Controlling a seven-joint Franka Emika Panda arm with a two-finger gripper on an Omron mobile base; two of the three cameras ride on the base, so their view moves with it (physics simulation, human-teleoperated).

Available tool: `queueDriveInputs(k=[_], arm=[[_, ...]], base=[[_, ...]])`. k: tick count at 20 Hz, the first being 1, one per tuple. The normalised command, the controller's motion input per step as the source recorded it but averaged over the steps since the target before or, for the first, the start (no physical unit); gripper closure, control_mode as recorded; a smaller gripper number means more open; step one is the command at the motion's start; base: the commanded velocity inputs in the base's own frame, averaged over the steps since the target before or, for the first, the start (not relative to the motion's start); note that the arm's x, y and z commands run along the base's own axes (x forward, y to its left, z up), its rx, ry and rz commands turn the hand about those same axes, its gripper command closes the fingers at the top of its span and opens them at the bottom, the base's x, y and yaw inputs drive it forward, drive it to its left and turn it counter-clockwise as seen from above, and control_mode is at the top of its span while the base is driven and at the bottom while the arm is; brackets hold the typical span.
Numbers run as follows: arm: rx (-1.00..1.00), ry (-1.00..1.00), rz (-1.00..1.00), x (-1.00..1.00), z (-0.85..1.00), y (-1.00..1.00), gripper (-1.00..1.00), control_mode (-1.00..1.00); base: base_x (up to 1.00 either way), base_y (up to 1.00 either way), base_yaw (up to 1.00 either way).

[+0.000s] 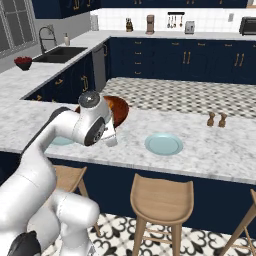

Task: Pick the chicken drumstick and tomato from their plates and place them in the bowl. Then put the bowl in the fridge.

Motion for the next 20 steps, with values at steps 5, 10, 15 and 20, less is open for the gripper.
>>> queueDriveInputs(k=[5, 10, 15, 20], arm=[[0.00, -0.14, -0.02, -0.60, 0.20, -0.01, 1.00, 1.00], [0.00, 0.00, 0.00, 0.00, 0.00, 0.00, 1.00, 1.00], [0.00, 0.00, 0.00, 0.00, 0.00, 0.00, 1.00, 1.00], [0.00, 0.00, 0.00, 0.00, 0.00, 0.00, 1.00, 1.00]], base=[[-0.40, -0.08, -0.04], [-0.63, -0.73, -0.30], [-0.12, -0.63, -0.73], [-0.01, -0.67, -0.72]])
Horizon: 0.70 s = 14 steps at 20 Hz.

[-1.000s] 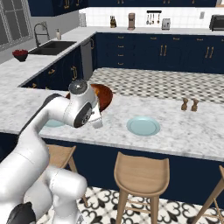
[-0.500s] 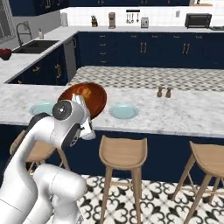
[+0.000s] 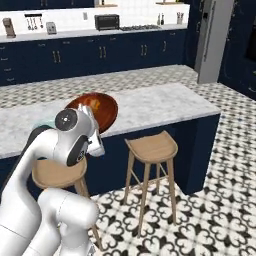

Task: Pick the chicken drumstick and tomato from their plates and place them in the bowl. Then put the bowl in the fridge.

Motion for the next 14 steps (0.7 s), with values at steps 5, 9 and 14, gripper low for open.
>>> queueDriveInputs(k=[5, 9, 14], arm=[[0.00, 0.00, 0.00, 0.00, 0.00, 0.00, 1.00, 1.00], [0.00, 0.00, 0.00, 0.00, 0.00, 0.00, 1.00, 1.00], [0.00, 0.00, 0.00, 0.00, 0.00, 0.00, 1.00, 1.00]], base=[[0.00, -0.86, -0.67], [0.03, -0.59, -0.62], [0.83, -0.06, -0.47]])
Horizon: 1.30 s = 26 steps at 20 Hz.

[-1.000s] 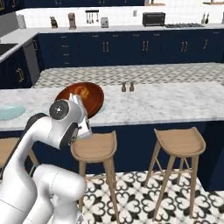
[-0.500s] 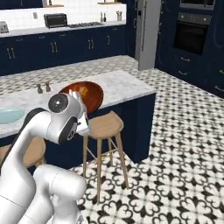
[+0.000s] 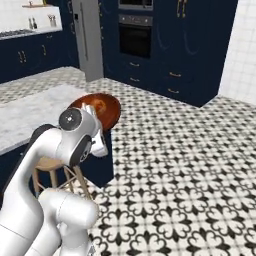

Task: Pick the chicken drumstick and tomato from their plates and place them in the bowl. Then put the bowl in the fridge.

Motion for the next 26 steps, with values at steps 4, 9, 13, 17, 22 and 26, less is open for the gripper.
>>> queueDriveInputs(k=[4, 9, 13, 17, 22, 26], arm=[[0.00, 0.00, 0.00, 0.00, 0.00, 0.00, 1.00, 1.00], [0.00, 0.00, 0.00, 0.00, 0.00, 0.00, 1.00, 1.00], [0.00, 0.00, 0.00, 0.00, 0.00, 0.00, 1.00, 1.00], [0.00, 0.00, 0.00, 0.00, 0.00, 0.00, 1.00, 1.00], [0.00, 0.00, 0.00, 0.00, 0.00, 0.00, 1.00, 1.00], [0.00, 0.00, 0.00, 0.00, 0.00, 0.00, 1.00, 1.00]], base=[[1.00, -0.06, -0.35], [1.00, -0.37, -0.20], [1.00, -0.09, -0.04], [1.00, -0.09, 0.00], [1.00, -0.17, 0.05], [1.00, -0.21, 0.12]])
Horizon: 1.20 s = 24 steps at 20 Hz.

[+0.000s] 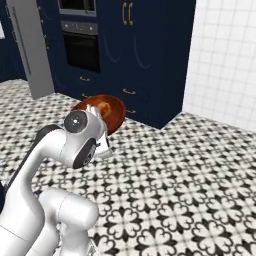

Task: Pick the chicken drumstick and tomato from their plates and place them in the bowl. Then put the bowl in the fridge.

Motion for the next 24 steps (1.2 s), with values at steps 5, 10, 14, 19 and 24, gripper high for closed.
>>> queueDriveInputs(k=[5, 10, 14, 19, 24], arm=[[0.00, 0.00, 0.00, 0.00, 0.00, 0.00, 1.00, 1.00], [0.00, 0.00, 0.00, 0.00, 0.00, 0.00, 1.00, 1.00], [0.00, 0.00, 0.00, 0.00, 0.00, 0.00, 1.00, 1.00], [0.00, 0.00, 0.00, 0.00, 0.00, 0.00, 1.00, 1.00], [0.00, 0.00, 0.00, 0.00, 0.00, 0.00, 1.00, 1.00]], base=[[1.00, -0.12, 0.28], [1.00, -0.16, 0.61], [1.00, -0.23, 0.70], [1.00, -0.20, 0.74], [1.00, -0.15, 0.73]])
